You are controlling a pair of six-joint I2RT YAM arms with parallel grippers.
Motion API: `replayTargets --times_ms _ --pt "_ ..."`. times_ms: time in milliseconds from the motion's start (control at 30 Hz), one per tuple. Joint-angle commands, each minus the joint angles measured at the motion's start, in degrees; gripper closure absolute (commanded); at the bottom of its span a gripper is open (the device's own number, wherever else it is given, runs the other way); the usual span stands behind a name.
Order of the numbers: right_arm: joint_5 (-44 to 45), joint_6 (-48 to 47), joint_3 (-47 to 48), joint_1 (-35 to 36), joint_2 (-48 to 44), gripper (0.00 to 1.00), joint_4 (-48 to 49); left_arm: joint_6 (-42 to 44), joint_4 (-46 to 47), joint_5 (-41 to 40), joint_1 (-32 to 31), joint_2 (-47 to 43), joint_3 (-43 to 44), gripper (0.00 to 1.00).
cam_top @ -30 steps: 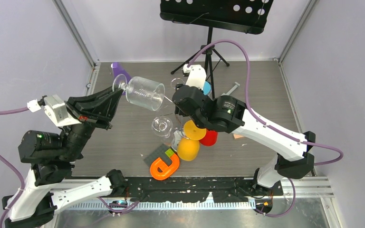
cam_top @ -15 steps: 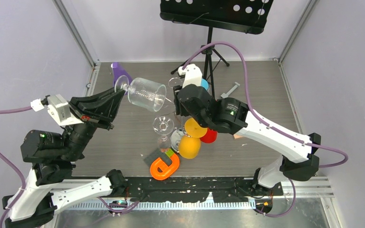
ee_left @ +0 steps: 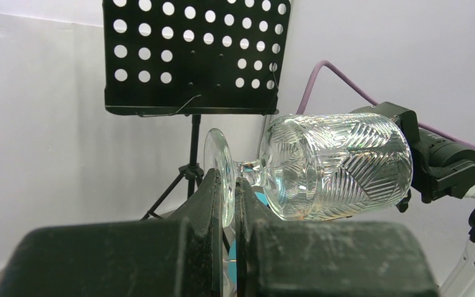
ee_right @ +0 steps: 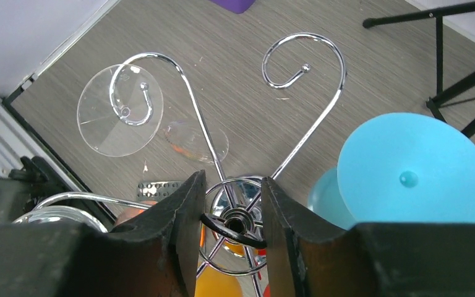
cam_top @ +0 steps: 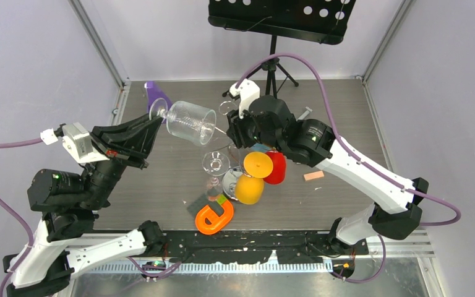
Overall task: Place the wine glass upside down on the wine glass rack
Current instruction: Turn the wine glass upside down at the wine rack.
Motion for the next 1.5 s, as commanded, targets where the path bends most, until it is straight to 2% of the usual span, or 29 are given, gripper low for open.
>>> replayTargets --times_ms 0,367,600,800,900,1200,1467 --pt "-4.3 -7.5 0.2 -1.7 -0.5 0.82 -2.0 -0.7 5.1 -0.9 0.1 0.3 0.6 1.0" --pt "-11.8 -15.5 -2.4 -4.3 -2.2 0.9 1.1 -0.5 4.9 -1.5 0.1 -0.1 0.1 1.0" --pt "-24.1 -18.0 -4.9 -8.2 -4.2 0.82 3.3 -0.5 5.1 -1.9 0.1 0.1 -0.1 1.0" --pt "-31.0 -21.4 -6.4 -9.3 -4.5 0.82 4.8 -0.5 5.5 -2.0 0.1 0.3 -0.4 1.0" --pt "-35.1 -22.2 -7.2 -10.0 -4.8 0.82 5.7 -0.5 5.4 -2.3 0.1 0.1 -0.6 1.0" --pt "-47.9 -26.7 -9.3 -14.3 -4.7 0.94 8.8 -0.1 5.2 -3.1 0.0 -0.1 -0.8 1.0" --pt "-60.8 -34.3 -8.8 -17.9 -2.1 0.94 7.0 0.0 5.0 -3.4 0.1 0.2 -0.8 1.0"
